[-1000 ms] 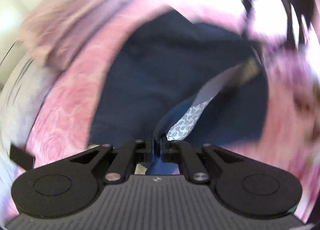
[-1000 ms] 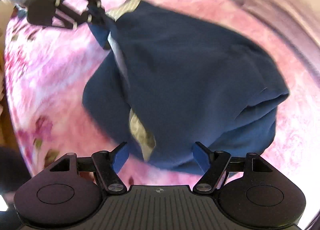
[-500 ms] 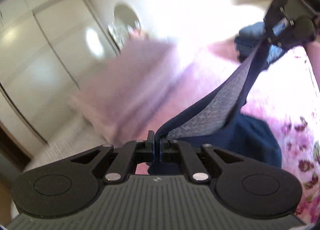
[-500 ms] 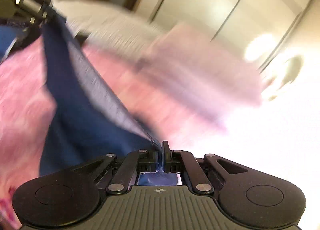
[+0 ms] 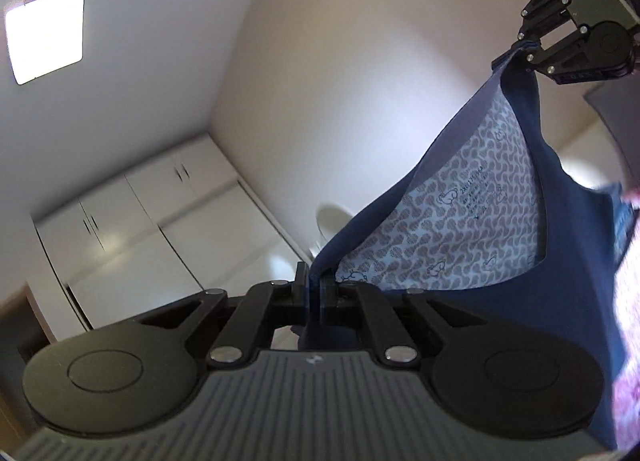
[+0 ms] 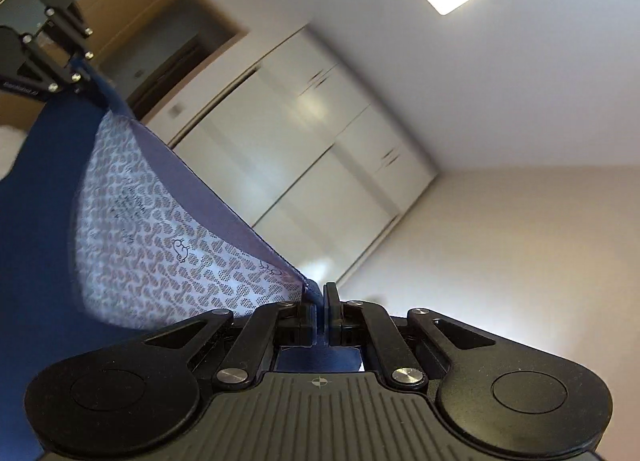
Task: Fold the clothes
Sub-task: 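Lift the navy shirt with both grippers, shaking it out to hang open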
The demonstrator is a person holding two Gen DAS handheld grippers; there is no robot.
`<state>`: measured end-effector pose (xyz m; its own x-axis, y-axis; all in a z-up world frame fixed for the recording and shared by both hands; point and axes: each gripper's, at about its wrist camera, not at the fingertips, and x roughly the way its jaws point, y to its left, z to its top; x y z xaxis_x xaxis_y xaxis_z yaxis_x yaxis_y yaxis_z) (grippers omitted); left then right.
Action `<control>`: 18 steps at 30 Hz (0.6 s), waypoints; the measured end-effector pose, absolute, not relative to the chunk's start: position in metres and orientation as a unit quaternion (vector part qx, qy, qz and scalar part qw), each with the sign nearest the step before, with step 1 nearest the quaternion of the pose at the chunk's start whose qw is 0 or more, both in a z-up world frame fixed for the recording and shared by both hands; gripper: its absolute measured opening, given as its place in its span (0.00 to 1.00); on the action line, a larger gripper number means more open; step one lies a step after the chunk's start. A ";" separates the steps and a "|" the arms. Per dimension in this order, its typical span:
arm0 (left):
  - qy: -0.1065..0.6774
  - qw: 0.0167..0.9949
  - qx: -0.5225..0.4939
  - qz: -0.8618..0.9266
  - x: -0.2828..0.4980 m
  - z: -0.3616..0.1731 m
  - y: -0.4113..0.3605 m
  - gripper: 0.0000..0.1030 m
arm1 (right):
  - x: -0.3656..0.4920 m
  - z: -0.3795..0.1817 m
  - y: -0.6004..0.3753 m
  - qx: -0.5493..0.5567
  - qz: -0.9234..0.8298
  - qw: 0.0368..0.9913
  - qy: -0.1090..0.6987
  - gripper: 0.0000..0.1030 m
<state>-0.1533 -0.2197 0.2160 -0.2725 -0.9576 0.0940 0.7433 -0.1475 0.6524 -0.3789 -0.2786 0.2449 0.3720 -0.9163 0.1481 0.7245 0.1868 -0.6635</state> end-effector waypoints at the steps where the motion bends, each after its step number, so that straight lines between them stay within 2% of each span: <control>1: -0.311 0.577 0.170 -0.736 -0.156 0.224 -0.213 0.04 | -0.383 0.255 -0.270 -0.341 -0.549 0.753 0.128 0.01; 5: -0.319 0.576 0.165 -0.734 -0.163 0.245 -0.205 0.04 | -0.383 0.271 -0.287 -0.350 -0.550 0.750 0.115 0.01; 10: -0.290 0.596 0.194 -0.723 -0.164 0.232 -0.261 0.05 | -0.376 0.281 -0.326 -0.357 -0.543 0.751 0.112 0.01; 14: -0.239 0.623 0.238 -0.706 -0.163 0.185 -0.346 0.05 | -0.340 0.245 -0.435 -0.350 -0.499 0.776 0.162 0.01; 18: -0.160 0.654 0.293 -0.679 -0.162 0.092 -0.462 0.12 | -0.285 0.170 -0.572 -0.323 -0.431 0.813 0.223 0.01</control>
<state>-0.1616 -0.4625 0.0921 0.0274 -0.9816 -0.1888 0.7942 -0.0933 0.6005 -0.2848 -0.5718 0.1701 0.5295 -0.8441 -0.0843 0.5556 0.4201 -0.7175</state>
